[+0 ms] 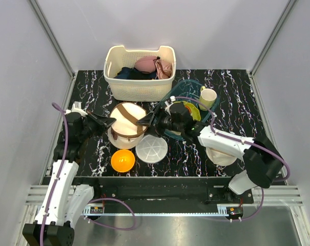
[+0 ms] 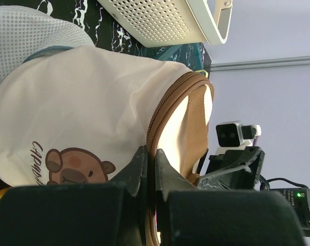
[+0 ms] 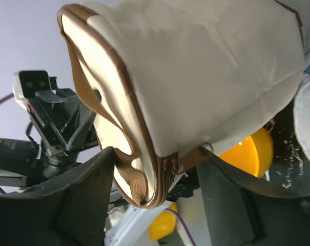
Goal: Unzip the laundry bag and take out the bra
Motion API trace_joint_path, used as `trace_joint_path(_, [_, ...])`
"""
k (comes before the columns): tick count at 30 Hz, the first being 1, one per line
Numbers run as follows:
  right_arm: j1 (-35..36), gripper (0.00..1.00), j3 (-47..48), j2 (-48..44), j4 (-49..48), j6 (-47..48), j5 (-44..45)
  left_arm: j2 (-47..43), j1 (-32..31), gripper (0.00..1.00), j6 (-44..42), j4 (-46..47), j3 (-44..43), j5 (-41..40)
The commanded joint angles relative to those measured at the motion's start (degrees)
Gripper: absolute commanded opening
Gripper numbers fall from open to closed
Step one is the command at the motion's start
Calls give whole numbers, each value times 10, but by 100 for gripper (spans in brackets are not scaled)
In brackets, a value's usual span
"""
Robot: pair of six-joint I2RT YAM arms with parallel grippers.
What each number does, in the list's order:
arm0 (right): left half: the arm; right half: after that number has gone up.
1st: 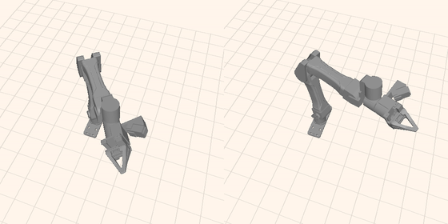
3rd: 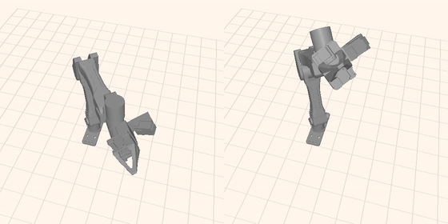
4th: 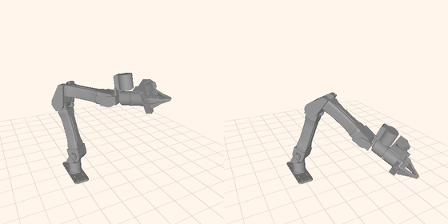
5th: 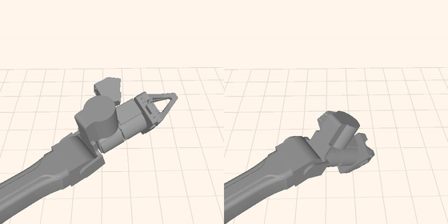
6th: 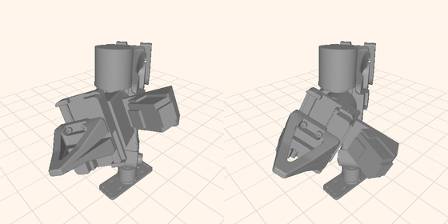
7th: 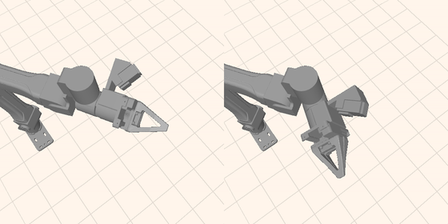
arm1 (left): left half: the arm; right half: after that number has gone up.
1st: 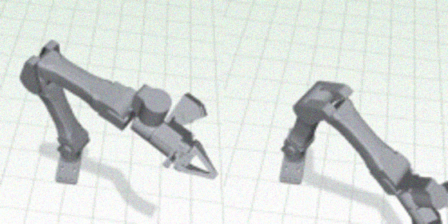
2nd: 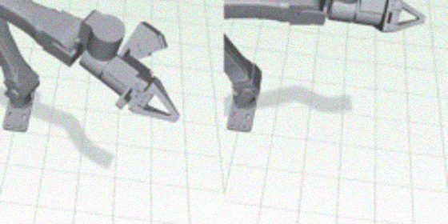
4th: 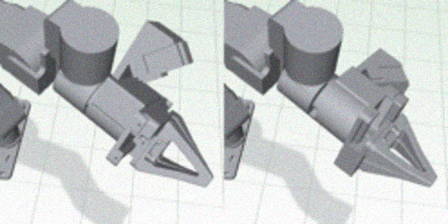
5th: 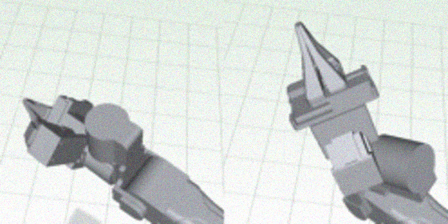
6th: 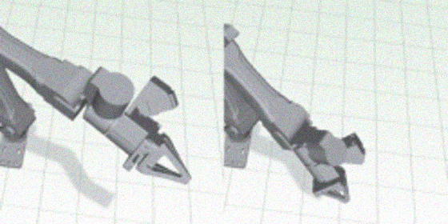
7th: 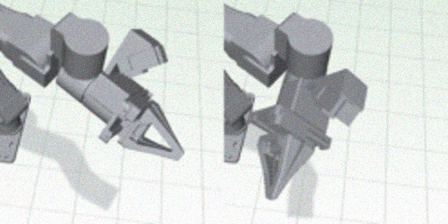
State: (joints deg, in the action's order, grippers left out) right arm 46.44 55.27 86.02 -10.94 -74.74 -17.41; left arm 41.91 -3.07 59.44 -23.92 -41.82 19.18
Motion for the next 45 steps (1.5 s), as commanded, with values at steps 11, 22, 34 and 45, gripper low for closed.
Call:
trace_joint_path(11, [7,0,38,-17,-38,-16,29,39,-5,11,-97,42,-20,42])
trace_joint_path(22, [-26,0,90,-31,48,-52,81,26,-56,73,-357,-171,-177,-74])
trace_joint_path(34, [-53,0,126,10,41,-104,84,11,-260,52,-365,-191,-173,-119])
trace_joint_path(45, [-53,0,130,21,27,-117,84,78,-336,42,-311,-134,-190,-310])
